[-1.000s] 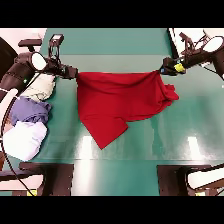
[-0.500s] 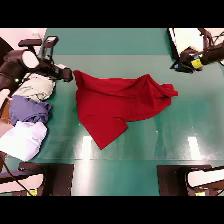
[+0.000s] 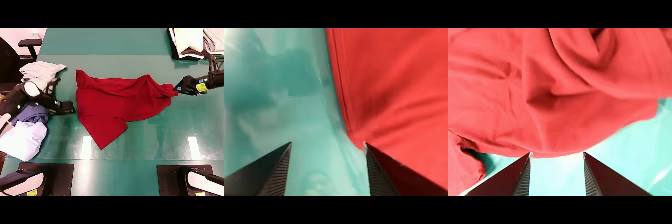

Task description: Fold the shirts.

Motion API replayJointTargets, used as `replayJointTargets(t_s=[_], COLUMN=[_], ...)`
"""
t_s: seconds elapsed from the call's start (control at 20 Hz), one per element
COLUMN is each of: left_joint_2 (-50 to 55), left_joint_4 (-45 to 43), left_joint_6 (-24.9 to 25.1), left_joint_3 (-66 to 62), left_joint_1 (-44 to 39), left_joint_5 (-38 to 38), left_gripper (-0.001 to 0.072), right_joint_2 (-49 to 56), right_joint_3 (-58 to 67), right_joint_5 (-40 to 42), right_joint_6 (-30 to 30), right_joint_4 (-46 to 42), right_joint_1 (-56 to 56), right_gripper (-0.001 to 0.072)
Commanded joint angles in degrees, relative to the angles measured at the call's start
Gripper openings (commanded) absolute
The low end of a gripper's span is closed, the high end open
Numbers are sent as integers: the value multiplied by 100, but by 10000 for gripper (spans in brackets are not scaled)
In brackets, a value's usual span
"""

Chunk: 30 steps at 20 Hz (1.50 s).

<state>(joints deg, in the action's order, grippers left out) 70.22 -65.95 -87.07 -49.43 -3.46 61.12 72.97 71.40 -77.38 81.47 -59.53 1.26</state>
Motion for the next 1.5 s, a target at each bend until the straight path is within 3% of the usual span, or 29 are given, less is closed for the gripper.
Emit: replayJointTargets(t_s=[0.0, 0.4, 0.5, 0.55, 0.75, 0.8, 0.85, 1.15, 1.35, 1.4, 1.45], left_joint_2=[-98, 31, 31, 31, 31, 31, 31, 31, 31, 31, 31], left_joint_4=[1025, 1593, 1484, 1449, 1338, 1338, 1342, 1300, 1296, 1294, 1292], left_joint_6=[389, 481, 503, 498, 503, 503, 503, 501, 501, 501, 501], left_joint_3=[778, 883, 490, 295, -420, -501, -525, -527, -527, -527, -527], left_joint_1=[-2, -658, -660, -660, -660, -660, -660, -660, -660, -660, -660], left_joint_5=[-457, -1392, -1353, -1331, -1147, -1139, -1161, -1108, -1104, -1104, -1093], left_gripper=[538, 530, 69, 29, 29, 29, 29, 29, 29, 29, 29], right_joint_2=[-415, -463, -463, -463, -455, -431, -332, 914, 1735, 1886, 2006], right_joint_3=[-470, -470, -490, -555, -1436, -1753, -1961, -1875, -1003, -809, -640], right_joint_5=[238, 203, 111, 59, 262, 463, 603, 1554, 1681, 1676, 1674], right_joint_6=[-13, -13, -11, -9, -7, -7, -7, -269, -264, -264, -264], right_joint_4=[7, -4, -20, -15, -15, 7, 15, 1051, 1025, 1023, 990], right_joint_1=[-11, 22, 216, 385, 1075, 1204, 1268, 999, 479, 372, 278], right_gripper=[378, 378, 378, 378, 393, 414, 480, 478, 447, 404, 268])
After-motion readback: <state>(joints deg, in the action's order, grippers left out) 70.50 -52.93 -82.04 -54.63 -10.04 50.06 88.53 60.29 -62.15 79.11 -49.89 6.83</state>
